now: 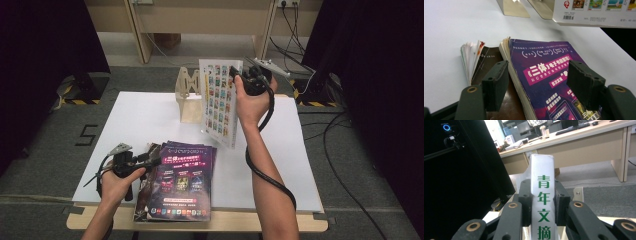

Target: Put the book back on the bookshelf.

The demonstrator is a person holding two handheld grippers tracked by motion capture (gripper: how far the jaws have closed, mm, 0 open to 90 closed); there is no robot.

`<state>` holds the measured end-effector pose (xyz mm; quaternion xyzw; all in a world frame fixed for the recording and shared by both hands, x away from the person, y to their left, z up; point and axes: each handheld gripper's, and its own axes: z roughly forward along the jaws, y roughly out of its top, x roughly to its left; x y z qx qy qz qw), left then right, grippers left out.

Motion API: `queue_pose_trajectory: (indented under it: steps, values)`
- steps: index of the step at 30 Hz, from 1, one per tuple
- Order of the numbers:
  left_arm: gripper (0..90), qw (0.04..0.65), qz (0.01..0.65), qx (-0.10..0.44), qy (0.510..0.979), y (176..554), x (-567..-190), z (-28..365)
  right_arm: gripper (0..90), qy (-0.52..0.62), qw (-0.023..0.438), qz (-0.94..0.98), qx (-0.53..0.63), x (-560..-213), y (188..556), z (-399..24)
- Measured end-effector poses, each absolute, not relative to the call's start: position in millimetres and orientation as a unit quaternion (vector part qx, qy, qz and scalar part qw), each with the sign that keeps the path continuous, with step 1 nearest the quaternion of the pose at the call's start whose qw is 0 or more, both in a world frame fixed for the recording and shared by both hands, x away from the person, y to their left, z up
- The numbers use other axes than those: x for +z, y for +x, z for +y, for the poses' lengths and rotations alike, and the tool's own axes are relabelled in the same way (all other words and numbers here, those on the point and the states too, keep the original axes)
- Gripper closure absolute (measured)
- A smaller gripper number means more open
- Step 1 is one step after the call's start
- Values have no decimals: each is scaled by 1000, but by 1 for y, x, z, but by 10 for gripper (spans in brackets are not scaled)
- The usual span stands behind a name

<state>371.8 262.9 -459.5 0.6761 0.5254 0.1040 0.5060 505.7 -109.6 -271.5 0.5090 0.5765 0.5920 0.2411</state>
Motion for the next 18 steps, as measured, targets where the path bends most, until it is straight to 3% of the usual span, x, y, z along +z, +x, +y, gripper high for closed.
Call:
queue_pose_trajectory:
  steps: [10,18]
  values:
    - [331,502,524,101,681,373,-463,261,741,510,266,568,589,-272,525,-107]
    - [331,499,522,98,685,373,-466,259,740,507,301,577,565,-293,526,-101]
